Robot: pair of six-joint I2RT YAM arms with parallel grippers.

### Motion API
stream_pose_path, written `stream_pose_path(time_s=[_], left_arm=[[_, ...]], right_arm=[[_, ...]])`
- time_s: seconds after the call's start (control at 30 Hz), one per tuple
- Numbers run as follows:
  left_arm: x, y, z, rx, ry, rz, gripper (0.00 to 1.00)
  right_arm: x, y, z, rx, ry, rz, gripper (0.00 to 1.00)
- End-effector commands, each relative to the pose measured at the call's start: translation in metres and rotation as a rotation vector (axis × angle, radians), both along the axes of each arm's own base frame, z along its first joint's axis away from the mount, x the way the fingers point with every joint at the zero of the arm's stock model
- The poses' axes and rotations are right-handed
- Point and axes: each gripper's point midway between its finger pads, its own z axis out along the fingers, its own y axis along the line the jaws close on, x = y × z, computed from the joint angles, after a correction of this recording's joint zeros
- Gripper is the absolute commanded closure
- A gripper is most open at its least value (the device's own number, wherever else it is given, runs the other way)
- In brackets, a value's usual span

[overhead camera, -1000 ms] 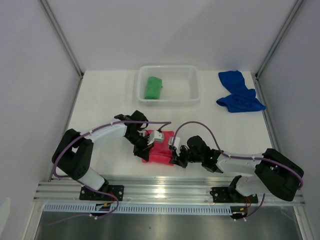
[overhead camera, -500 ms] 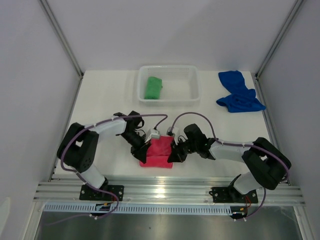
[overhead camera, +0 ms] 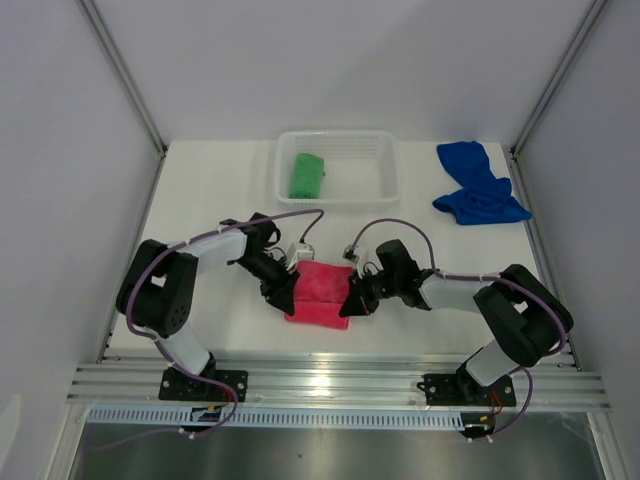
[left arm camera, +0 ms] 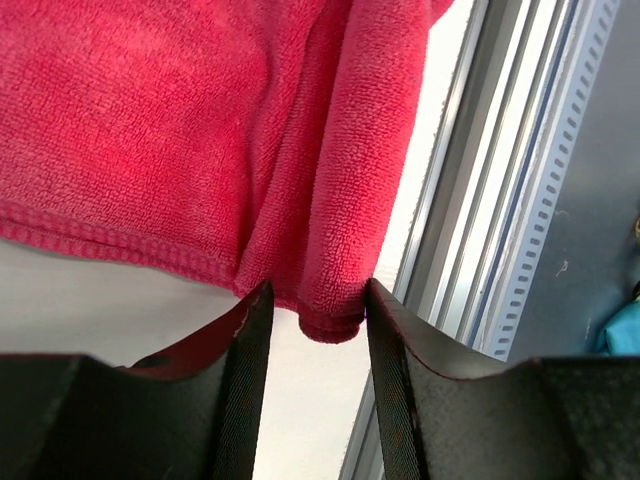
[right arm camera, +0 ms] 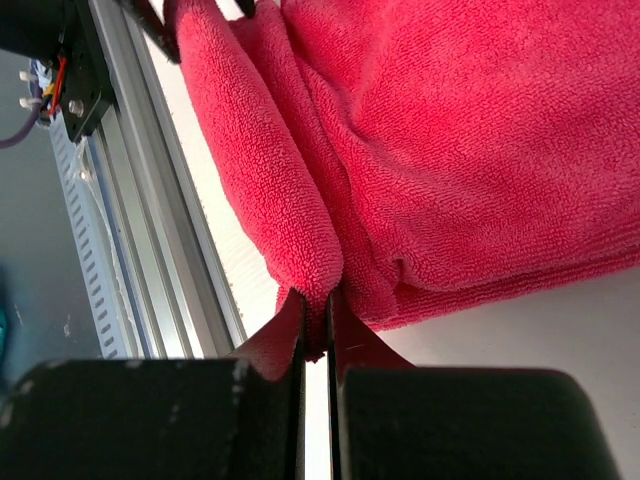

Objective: Roll the towels
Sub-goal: Roll the towel

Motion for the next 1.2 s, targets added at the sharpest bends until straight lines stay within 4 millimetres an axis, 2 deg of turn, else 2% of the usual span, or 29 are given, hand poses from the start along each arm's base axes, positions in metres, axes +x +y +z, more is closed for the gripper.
stream_pose_path(time_s=[0.0,0.03,0.13,0.17,0.23,0.4,0.47,0.53,0.6,0.67,0.8,0.9,1.0,1.07,1.13,1.17], left_arm=[[0.008,-0.014,0.023,-0.114,-0.049,-0.006,0.55],[0.007,-0.014,0.022,-0.116,-0.044,-0.007,0.55],[0.002,-0.014,0.021,-0.117,-0.012,-0.02,0.78],[-0.002,-0.014,0.023,-0.128,0.003,-0.025,0.92],[-0.013,-0.01,0.028,-0.14,0.003,-0.041,0.99],[-0.033,-0.005,0.051,-0.185,-0.033,-0.076,0.99],[-0.035,-0.004,0.056,-0.184,-0.044,-0.071,0.99],[-0.028,-0.004,0.052,-0.163,-0.06,-0.051,0.99],[-0.018,-0.004,0.043,-0.119,-0.044,-0.007,0.95],[-0.002,-0.003,0.029,-0.064,-0.042,0.037,0.92],[0.02,0.001,0.006,0.04,-0.034,0.101,0.91],[0.037,0.002,-0.004,0.088,-0.026,0.149,0.86],[0.047,0.005,-0.008,0.113,-0.04,0.189,0.77],[0.049,0.008,-0.009,0.125,-0.059,0.199,0.74],[0.053,0.008,-0.002,0.118,-0.104,0.207,0.72],[0.056,0.011,-0.001,0.129,-0.128,0.212,0.67]], right_arm=[[0.014,0.006,0.009,0.045,-0.023,-0.016,1.0],[0.015,0.005,0.009,0.046,-0.023,-0.019,1.0],[0.014,0.004,0.013,0.061,-0.026,-0.011,1.0],[0.01,0.005,0.015,0.061,-0.024,0.0,1.0],[-0.001,0.007,0.02,0.061,-0.018,0.035,1.0],[-0.047,0.018,0.036,0.108,0.036,0.16,1.0],[-0.051,0.016,0.041,0.127,0.055,0.149,1.0],[-0.044,0.012,0.037,0.111,0.068,0.112,1.0],[-0.032,0.009,0.028,0.077,0.076,0.071,1.0],[-0.022,0.007,0.016,0.043,0.099,0.037,1.0],[-0.007,0.005,0.005,0.021,0.111,0.005,1.0],[0.005,-0.002,-0.004,0.01,0.124,-0.046,1.0],[0.011,-0.006,-0.01,0.007,0.136,-0.075,1.0],[0.013,-0.006,-0.011,0.007,0.136,-0.082,1.0],[0.015,-0.007,-0.016,-0.006,0.151,-0.09,1.0],[0.019,-0.005,-0.015,-0.003,0.149,-0.092,1.0]])
